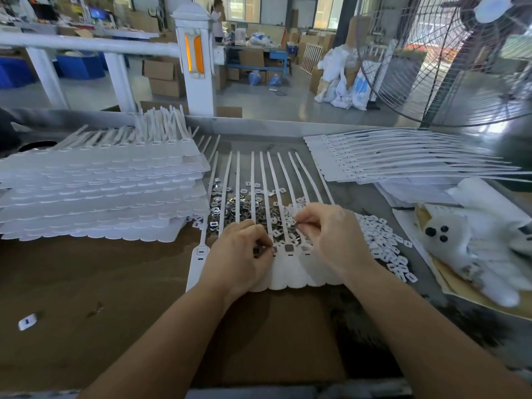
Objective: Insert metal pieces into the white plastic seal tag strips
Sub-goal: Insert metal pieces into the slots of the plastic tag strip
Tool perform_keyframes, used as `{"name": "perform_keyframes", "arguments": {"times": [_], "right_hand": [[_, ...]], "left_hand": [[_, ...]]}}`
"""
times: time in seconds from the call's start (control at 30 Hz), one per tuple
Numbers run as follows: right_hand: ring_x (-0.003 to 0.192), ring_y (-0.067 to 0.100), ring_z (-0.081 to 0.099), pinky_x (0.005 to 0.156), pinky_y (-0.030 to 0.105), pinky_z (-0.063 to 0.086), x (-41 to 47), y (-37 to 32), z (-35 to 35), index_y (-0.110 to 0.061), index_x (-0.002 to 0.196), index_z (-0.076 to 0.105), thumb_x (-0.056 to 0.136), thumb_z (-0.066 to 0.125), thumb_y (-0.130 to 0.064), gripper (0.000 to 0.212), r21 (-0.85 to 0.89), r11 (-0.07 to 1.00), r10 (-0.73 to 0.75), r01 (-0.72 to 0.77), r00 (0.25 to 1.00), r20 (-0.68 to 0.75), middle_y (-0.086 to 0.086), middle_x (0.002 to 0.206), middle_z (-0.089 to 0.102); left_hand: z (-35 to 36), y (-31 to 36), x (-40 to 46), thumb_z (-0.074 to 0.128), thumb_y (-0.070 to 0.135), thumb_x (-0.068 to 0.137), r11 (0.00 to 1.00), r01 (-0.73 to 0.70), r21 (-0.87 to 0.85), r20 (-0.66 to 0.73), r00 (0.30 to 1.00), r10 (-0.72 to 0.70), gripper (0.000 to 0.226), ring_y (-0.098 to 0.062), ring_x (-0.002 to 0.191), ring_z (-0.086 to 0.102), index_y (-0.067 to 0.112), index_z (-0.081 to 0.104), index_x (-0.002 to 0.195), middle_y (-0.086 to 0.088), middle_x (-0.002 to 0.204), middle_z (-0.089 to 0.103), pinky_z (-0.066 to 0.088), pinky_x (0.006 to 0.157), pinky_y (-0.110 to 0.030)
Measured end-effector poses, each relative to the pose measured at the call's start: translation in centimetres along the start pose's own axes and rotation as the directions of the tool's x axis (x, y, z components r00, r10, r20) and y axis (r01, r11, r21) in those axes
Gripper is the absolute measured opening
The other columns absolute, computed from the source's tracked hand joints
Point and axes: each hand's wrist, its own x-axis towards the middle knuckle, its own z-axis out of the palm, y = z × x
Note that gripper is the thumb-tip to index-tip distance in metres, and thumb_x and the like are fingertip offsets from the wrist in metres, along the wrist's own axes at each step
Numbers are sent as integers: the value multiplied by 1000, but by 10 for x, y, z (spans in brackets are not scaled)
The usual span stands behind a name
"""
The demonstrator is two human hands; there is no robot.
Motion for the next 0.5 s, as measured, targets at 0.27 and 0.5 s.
{"name": "perform_keyframes", "arguments": {"times": [0.27,0.5], "right_hand": [[82,20,61,75,37,50,-28,10,-6,-9,87,69,86,64,-10,5,-219,973,-67,69,998,14,4,86,68],[90,16,54,78,28,47,-31,4,-4,-16,97,63,94,47,-12,17,-421,901,-58,100,992,112,-2,97,62]], "left_hand": [[1,0,-1,66,23,82,1000,17,-13,11,1000,-17,15,-4,84,41,29,53,76,23,77,43,29,67,-6],[1,0,-2,67,22,81,999,36,-30,2,999,-36,13,1,80,40,29,57,76,23,76,45,30,65,-6]]}}
